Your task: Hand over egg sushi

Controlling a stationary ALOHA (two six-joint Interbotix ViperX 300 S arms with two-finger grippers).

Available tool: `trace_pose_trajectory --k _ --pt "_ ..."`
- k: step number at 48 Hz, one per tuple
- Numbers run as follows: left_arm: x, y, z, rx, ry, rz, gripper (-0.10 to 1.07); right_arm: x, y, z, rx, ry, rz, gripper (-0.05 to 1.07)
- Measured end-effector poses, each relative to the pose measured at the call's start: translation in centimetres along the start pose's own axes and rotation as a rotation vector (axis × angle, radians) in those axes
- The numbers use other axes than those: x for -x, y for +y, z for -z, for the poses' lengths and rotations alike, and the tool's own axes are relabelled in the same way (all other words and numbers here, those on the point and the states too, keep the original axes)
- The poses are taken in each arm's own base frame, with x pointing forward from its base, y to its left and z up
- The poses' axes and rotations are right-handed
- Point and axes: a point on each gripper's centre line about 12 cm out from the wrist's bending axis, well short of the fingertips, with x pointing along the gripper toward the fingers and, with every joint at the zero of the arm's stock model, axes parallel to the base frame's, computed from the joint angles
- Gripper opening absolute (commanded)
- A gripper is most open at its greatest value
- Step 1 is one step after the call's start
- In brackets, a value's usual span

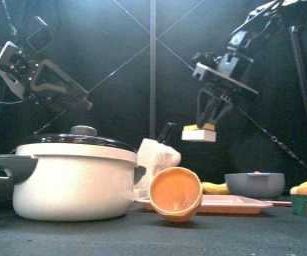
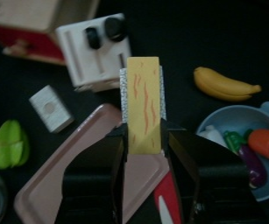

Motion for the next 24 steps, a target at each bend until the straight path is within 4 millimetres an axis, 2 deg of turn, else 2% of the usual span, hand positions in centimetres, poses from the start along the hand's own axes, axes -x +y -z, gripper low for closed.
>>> trace_pose_trajectory --k 10,17,24 --pt "-0.4 -1.1 -0.7 -0.030 -0.022 0.050 0.86 3.1 1.7 2.5 0.087 0.005 -0.112 0.54" --pt "-0.9 -1.7 -0.7 -0.065 -0.019 0.081 0.87 3.9 2.5 4.2 0.149 0.019 -0.185 0.54" --pt "-1.8 -2.4 -1.0 -0.101 -0.021 0.110 0.89 4.0 4.4 4.7 0.273 -0.020 -0.313 0.54"
